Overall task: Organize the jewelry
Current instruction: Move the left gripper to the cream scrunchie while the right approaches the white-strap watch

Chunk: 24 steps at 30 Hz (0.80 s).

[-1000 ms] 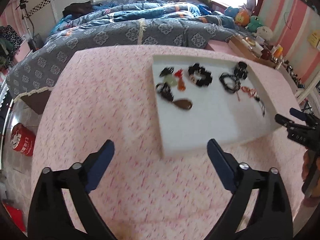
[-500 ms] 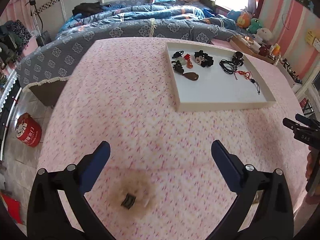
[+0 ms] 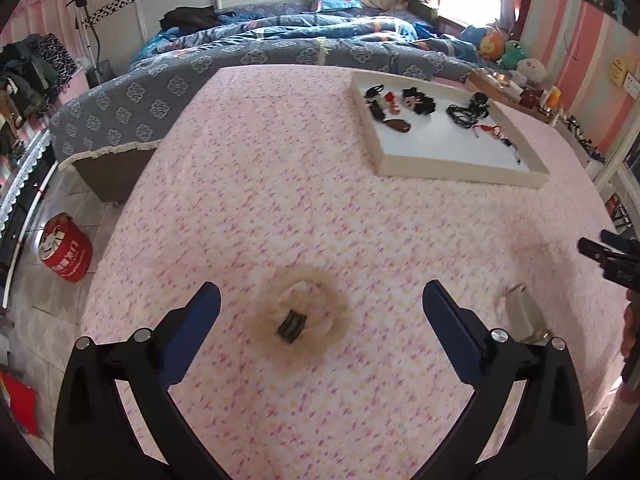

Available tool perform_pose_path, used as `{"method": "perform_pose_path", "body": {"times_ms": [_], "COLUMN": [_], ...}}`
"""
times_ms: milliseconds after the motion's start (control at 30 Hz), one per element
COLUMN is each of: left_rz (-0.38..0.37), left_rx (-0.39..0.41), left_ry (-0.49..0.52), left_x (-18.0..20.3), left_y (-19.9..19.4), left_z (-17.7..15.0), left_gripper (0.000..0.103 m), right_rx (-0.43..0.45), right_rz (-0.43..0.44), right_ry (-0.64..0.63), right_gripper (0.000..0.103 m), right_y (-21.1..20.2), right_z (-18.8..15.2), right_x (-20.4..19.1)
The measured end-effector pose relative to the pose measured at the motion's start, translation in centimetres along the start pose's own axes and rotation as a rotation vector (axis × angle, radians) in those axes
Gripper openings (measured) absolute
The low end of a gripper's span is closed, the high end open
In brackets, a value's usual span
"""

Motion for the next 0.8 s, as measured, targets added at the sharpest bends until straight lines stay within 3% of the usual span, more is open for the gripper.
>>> {"method": "perform_pose_path", "body": {"times_ms": [300,500,700,800], "left_rz": [0.092,0.080,0.022,0.005], "left_rx": [-0.005,-0.011,-0.030,-0.038], "left_ry": [-0.012,0.036,0.052,0.045], "left_x": [-3.6,-3.6,-2.4,-2.3], "left_y": [0.1,0.5,1.9,2.6], "left_z": [-3.5,-4.3,-3.6,-3.0], "left_gripper": [0.100,0.100,0.099,0.092], "right_rx": [0.004,-0.042,-0.084,-0.097], "right_rz": [0.014,0.051,0.092,0.115], "right_ry": [-0.055,-0.093,-0.117,-0.111], "right_gripper": [0.092,0.092,0.092,0.091], "right_y": [-0.6,-0.2,0.3,0.5], "right_z": [-1.5,-2.9,-3.6,-3.7], "right_x": [-2.5,-4.1,-5.2,-5.3]}}
Point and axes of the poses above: each gripper's, at about its wrist camera, not at the fingertips, and y roughly the way its jaws point, x to its right, z to its top, the point moved 5 cm from there along y, roughly the way its jaws point, and after that the axes turned 7 degrees about z, right-handed, at the moved point
